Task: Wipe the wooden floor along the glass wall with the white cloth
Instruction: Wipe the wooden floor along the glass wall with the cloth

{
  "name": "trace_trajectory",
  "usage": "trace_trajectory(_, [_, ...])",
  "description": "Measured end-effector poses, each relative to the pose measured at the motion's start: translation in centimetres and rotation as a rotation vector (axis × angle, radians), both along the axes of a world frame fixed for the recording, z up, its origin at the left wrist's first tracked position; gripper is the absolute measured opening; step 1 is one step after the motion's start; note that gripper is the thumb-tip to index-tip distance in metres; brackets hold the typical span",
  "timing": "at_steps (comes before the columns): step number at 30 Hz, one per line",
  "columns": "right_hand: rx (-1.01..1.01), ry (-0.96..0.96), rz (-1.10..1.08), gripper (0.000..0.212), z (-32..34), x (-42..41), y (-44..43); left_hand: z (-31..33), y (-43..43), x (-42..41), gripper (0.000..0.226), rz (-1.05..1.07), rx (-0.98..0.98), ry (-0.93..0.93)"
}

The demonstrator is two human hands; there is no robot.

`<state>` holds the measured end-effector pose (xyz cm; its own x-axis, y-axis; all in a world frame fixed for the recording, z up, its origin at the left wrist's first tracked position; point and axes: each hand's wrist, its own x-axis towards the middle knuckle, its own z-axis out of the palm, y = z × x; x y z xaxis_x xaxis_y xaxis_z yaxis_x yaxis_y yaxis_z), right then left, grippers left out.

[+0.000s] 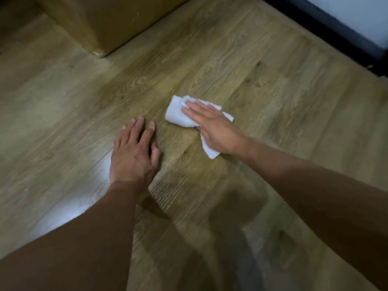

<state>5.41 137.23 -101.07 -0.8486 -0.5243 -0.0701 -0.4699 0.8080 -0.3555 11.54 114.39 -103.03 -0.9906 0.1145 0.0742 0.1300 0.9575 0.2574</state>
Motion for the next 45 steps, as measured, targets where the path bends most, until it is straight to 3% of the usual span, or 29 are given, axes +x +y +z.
trace_trajectory(4, [0.119,0.045,-0.192,0.058,0.0,-3.3,4.7,-0.1,0.0,0.2,0.049,-0.013,0.008,-0.011])
trace_trajectory(8, [0.117,0.032,-0.447,0.067,-0.6,-4.8,1.8,0.5,0.4,0.4,0.050,-0.028,0.001,-0.013])
trace_trajectory(12, [-0.017,0.063,-0.193,0.070,-1.3,3.3,1.1,1.1,1.0,0.1,0.049,-0.025,-0.065,-0.031])
trace_trajectory(15, [-0.029,0.068,-0.044,0.061,-0.9,6.9,5.6,2.1,3.8,-1.0,0.038,0.138,-0.098,-0.095])
trace_trajectory(17, [0.054,0.061,-0.244,0.057,-0.6,5.4,8.7,3.0,6.3,-1.6,0.038,0.158,-0.047,-0.131])
trace_trajectory(19, [0.136,0.027,-0.552,0.053,-0.2,2.2,10.5,3.3,9.0,-1.9,0.043,-0.030,-0.012,-0.137])
trace_trajectory(21, [0.195,0.005,-0.705,0.052,0.3,0.2,10.7,3.7,11.6,-2.0,0.038,-0.190,0.031,-0.156])
trace_trajectory(27, [0.078,0.093,-0.412,0.062,-1.2,8.0,7.9,4.2,14.6,-2.2,0.032,-0.154,-0.077,-0.239])
trace_trajectory(31, [0.000,0.058,-0.266,0.050,-0.2,8.5,11.6,3.9,15.6,-2.2,0.039,-0.139,-0.165,-0.276])
trace_trajectory(35, [-0.023,0.054,-0.713,0.053,-0.7,3.4,13.0,3.5,15.9,-2.1,0.047,-0.154,-0.181,-0.313])
trace_trajectory(37, [-0.012,0.078,-0.795,0.061,-1.3,3.8,11.2,3.2,15.8,-2.1,0.045,-0.161,-0.163,-0.300])
trace_trajectory(42, [-0.025,0.119,-0.331,0.071,-2.9,13.5,8.0,2.9,14.9,-1.6,0.045,-0.178,-0.120,-0.243])
trace_trajectory(45, [0.049,0.095,-0.217,0.056,-1.9,12.7,12.7,2.7,14.7,-1.3,0.051,-0.181,-0.132,-0.254])
